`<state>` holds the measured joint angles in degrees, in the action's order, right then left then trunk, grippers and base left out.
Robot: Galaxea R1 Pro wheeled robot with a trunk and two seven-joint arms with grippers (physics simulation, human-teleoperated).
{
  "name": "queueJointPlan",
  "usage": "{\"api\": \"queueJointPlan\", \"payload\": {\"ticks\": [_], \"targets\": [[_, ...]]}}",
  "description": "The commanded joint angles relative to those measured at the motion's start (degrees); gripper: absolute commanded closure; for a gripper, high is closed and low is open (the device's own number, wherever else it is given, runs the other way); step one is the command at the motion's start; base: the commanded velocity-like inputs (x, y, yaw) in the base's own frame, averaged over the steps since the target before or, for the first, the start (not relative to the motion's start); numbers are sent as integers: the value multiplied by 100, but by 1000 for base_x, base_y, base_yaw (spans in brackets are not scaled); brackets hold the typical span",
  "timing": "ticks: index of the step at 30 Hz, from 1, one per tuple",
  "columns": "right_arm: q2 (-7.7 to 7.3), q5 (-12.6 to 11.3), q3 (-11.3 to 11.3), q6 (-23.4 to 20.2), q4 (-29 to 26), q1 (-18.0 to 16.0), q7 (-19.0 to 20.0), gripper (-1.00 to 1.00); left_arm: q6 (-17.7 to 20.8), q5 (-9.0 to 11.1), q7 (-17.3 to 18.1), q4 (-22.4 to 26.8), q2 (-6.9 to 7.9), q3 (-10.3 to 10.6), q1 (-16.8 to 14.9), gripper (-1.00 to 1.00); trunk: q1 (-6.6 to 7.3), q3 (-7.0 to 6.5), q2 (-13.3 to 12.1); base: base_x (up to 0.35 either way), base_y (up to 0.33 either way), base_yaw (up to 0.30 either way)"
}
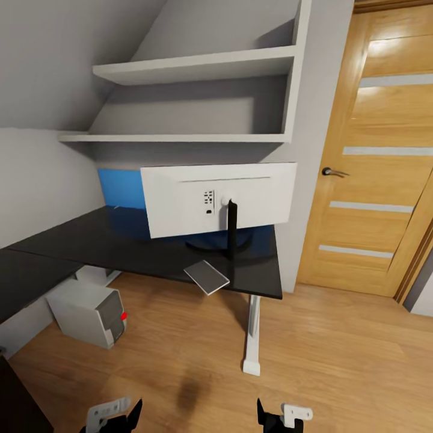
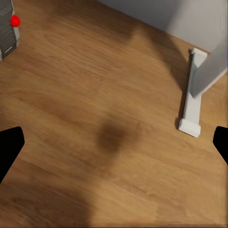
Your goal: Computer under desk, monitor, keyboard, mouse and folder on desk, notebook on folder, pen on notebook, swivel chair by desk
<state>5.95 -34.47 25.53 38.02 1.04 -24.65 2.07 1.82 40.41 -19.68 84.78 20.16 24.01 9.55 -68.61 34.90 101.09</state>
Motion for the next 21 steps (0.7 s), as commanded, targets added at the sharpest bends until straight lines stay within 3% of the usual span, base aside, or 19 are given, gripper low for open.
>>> {"api": "queueJointPlan", "payload": {"ticks": [1,7,21], "targets": [[3,-60,40,22,11,-5,22,-100,14,28,-36,146,57,9,104,-100,-23,23,44,0,0,0],[-1,-60,40,22,14,-5,22,-100,6,28,-36,342,139,7,261,-100,-154,131,285,0,0,0],[-6,-60,40,23,11,-5,22,-100,11,31,-36,373,155,7,293,-100,-462,382,846,0,0,0]]}}
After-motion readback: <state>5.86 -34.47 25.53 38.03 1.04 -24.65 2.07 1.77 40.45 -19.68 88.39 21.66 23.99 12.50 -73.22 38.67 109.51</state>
